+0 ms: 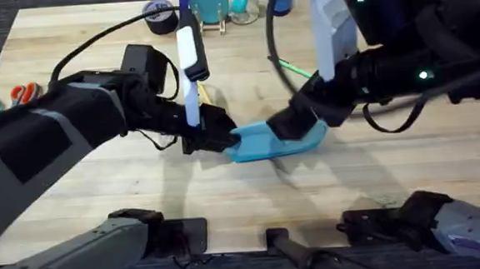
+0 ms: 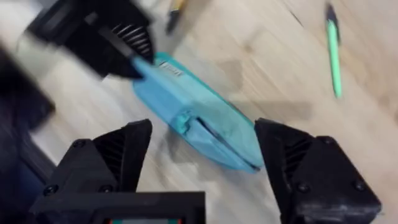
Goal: Unzip the bag, pick up the pens from the table one at a time and place them inside, then zip the bag closed.
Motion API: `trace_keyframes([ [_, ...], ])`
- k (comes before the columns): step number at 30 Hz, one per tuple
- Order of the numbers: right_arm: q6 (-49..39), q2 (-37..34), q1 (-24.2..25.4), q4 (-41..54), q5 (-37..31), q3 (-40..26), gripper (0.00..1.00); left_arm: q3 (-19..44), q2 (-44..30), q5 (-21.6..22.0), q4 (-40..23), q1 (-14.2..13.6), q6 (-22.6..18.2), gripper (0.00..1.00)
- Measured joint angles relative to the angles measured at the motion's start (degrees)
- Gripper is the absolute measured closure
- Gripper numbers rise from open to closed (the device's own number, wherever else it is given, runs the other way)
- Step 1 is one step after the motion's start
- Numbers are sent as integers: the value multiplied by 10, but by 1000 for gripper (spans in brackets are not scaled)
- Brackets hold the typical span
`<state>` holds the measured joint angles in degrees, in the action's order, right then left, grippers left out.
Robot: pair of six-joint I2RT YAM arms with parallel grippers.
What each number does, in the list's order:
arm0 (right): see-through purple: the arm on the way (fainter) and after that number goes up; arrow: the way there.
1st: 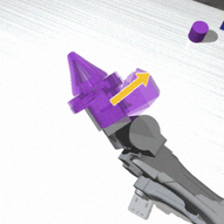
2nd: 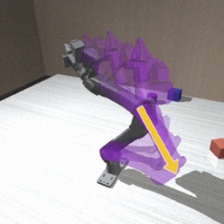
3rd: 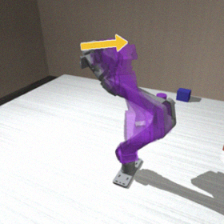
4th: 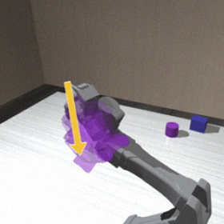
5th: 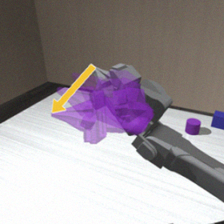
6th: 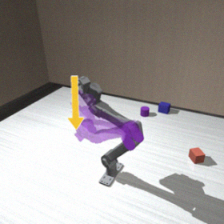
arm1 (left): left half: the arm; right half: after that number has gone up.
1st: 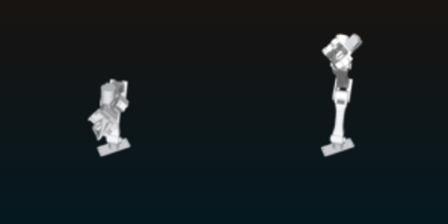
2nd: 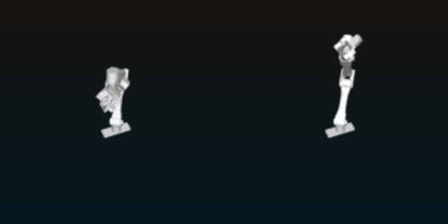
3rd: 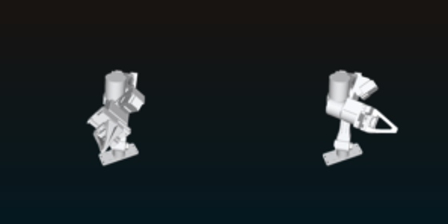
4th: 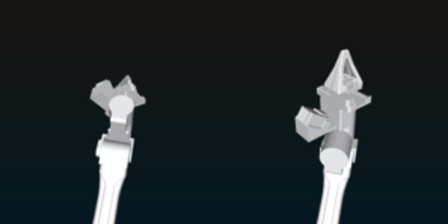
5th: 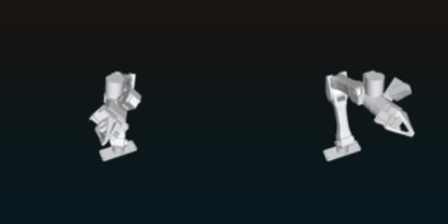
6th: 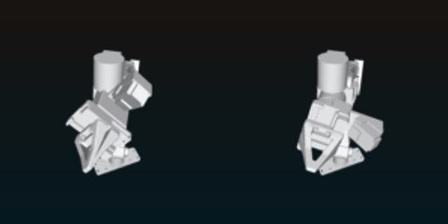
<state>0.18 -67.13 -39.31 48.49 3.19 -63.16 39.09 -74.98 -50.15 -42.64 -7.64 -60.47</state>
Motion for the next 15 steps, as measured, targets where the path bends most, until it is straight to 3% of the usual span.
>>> trace_keyframes([
  [6, 160, 0, 0, 0, -28, 0, 5, 0, 0, 0, 0, 0, 0, 958],
  [15, 230, 3, 0, 0, -33, 0, 3, 0, 0, 0, 0, 0, 0, 958],
])
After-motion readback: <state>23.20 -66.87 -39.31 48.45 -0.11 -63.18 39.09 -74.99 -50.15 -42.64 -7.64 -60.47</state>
